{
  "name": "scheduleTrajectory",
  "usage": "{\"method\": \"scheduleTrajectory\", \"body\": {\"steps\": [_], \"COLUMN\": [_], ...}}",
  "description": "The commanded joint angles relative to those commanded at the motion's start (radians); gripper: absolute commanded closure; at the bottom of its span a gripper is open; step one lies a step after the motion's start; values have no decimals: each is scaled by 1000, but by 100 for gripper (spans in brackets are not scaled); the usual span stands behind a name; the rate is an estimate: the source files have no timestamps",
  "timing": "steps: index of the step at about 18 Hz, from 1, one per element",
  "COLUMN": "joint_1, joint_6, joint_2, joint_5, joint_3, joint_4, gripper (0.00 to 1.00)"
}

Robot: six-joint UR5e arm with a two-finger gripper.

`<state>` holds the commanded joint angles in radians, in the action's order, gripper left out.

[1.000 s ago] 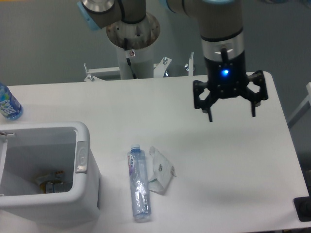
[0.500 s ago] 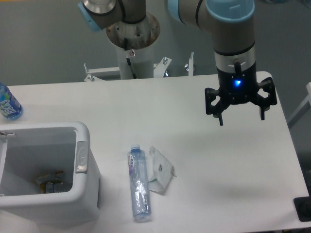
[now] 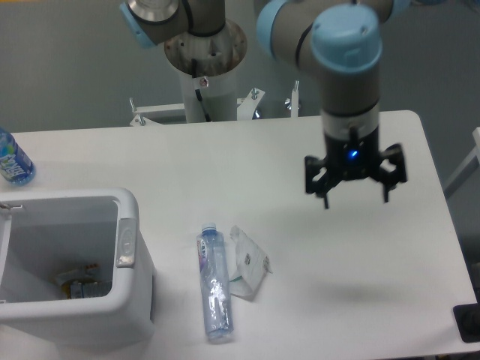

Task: Place the trash in the trash can
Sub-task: 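Move the open gripper over the crumpled white wrapper, then lower the gripper onto the white wrapper and close on it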

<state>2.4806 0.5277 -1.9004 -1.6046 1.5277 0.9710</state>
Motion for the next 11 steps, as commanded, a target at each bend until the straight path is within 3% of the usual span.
{"method": "scheduleTrajectory", "body": {"steps": [8, 11], "joint_1": [-75, -97], "joint_6": [-2, -6], "joint_2": [-74, -104], "joint_5": [6, 15], "joint_3": [103, 117], "joint_4": [-12, -55], "gripper": [0, 0]}}
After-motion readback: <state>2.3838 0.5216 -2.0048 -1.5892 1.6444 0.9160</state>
